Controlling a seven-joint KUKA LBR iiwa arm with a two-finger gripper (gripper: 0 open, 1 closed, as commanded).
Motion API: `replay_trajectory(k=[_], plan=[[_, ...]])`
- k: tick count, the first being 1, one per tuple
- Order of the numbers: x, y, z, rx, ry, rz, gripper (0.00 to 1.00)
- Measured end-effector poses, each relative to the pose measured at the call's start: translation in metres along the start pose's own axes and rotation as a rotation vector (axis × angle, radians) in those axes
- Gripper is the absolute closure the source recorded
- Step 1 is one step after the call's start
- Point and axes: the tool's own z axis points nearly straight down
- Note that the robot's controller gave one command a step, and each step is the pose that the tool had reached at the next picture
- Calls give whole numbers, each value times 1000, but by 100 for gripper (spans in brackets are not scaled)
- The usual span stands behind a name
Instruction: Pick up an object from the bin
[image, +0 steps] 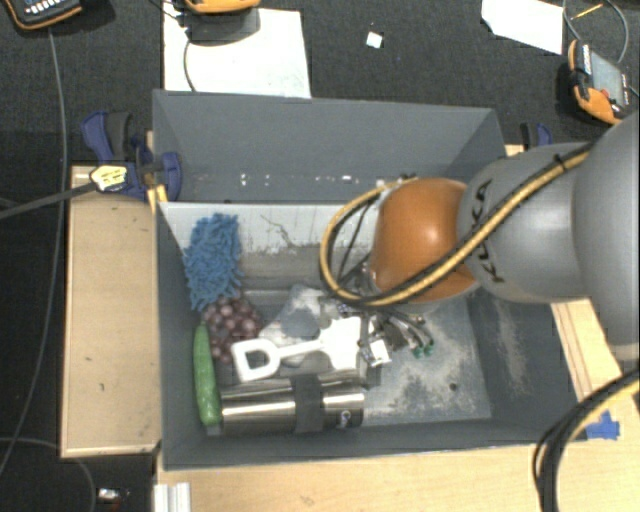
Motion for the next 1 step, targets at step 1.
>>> replay_trajectory(k=[1], plan=[[-2, 9, 19, 25, -5, 139, 0]])
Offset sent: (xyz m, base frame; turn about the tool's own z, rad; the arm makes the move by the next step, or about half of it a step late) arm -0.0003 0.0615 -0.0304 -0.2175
